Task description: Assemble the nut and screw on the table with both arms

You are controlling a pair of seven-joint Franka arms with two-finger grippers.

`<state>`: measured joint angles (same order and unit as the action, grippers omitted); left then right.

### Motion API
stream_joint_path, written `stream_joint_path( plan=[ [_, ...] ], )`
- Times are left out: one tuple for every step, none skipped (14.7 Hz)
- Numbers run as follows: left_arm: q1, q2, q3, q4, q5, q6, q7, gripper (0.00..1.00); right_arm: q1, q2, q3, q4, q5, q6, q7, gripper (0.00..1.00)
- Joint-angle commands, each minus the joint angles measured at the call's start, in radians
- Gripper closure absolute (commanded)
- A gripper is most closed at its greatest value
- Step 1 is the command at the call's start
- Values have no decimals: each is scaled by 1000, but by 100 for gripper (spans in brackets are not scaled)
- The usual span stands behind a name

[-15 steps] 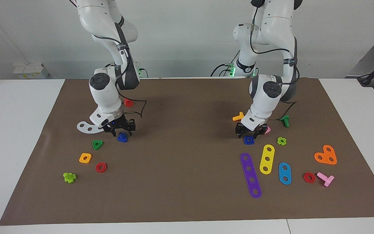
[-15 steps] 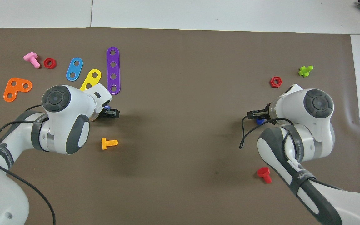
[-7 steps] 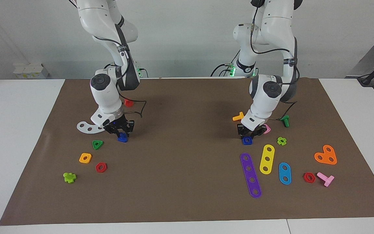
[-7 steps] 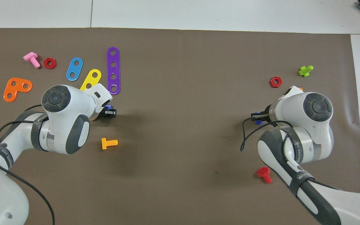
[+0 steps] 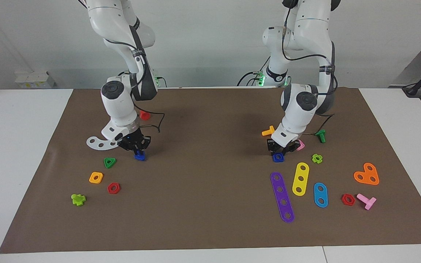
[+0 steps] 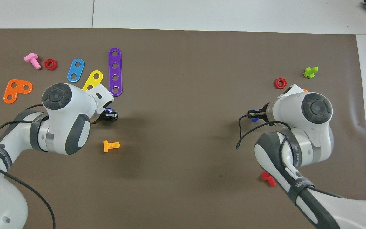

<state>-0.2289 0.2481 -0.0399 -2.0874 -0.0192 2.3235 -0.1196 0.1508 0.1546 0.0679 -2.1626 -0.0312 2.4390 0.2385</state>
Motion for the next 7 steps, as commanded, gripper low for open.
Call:
stream_joint_path(
  plan=[
    [0, 8, 8, 85, 13, -96, -3, 100, 90, 25, 3, 44, 16, 2, 134, 100],
    [3, 7, 8, 107, 10, -120, -3, 100, 122, 36, 3, 56, 13, 0, 197, 100],
    [5, 7, 8, 131, 8, -153, -5, 100, 160, 52, 3, 78, -1, -5, 253, 100],
    [5, 4, 8, 153, 7, -180, -11, 100, 191, 69, 1, 105, -7, -15, 287, 100],
    [6, 0, 8, 170, 2, -203, -12, 100, 216, 83, 1, 133, -7, -37, 307, 100],
    [7, -4, 8, 182, -7, -225, -21, 100, 236, 98, 1, 162, -9, -54, 327, 100],
    [7, -7, 8, 197, -7, -245, -29, 100, 274, 130, 0, 193, -10, -61, 367, 100]
  ],
)
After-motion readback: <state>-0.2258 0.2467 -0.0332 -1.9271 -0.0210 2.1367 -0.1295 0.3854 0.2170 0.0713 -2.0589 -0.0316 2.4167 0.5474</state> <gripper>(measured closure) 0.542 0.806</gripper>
